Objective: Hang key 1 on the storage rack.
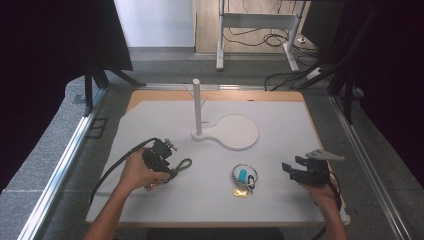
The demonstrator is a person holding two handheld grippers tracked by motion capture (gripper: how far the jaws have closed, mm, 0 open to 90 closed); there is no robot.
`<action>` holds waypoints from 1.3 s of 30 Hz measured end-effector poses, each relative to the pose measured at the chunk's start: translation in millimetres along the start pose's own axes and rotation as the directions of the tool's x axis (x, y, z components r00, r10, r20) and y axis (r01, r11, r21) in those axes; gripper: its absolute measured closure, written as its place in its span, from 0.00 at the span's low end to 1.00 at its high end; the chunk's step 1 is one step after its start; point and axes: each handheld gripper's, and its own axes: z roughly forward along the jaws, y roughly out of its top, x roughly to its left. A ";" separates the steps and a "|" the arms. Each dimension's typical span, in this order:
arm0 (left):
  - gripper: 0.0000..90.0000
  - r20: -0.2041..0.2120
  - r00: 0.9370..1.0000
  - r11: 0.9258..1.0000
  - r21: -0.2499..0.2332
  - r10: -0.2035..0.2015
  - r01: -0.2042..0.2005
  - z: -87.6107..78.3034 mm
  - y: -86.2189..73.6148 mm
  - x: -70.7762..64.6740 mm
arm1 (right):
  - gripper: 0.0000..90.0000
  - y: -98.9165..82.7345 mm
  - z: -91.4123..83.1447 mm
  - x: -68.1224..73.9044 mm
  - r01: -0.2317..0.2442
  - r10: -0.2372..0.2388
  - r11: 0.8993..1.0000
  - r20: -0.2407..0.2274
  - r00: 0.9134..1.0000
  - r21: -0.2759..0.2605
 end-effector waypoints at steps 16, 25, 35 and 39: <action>0.56 0.004 1.000 0.996 0.087 -0.011 0.010 20.6 7.1 6.4 | 0.40 -1.5 5.1 1.5 0.002 -0.003 1.000 0.009 1.000 0.022; 0.60 -0.009 1.000 0.992 0.123 -0.001 0.002 29.3 12.0 7.5 | 0.40 -1.3 5.7 2.2 0.007 -0.007 1.000 0.011 1.000 0.024; 0.65 -0.032 0.999 0.991 0.135 0.014 -0.009 33.0 12.6 6.6 | 0.40 -0.5 6.3 3.6 0.009 -0.009 1.000 0.009 1.000 0.019; 0.70 -0.052 0.998 0.991 0.130 0.028 -0.021 33.3 11.6 4.6 | 0.40 -0.7 7.3 4.0 0.009 -0.009 1.000 0.009 1.000 0.025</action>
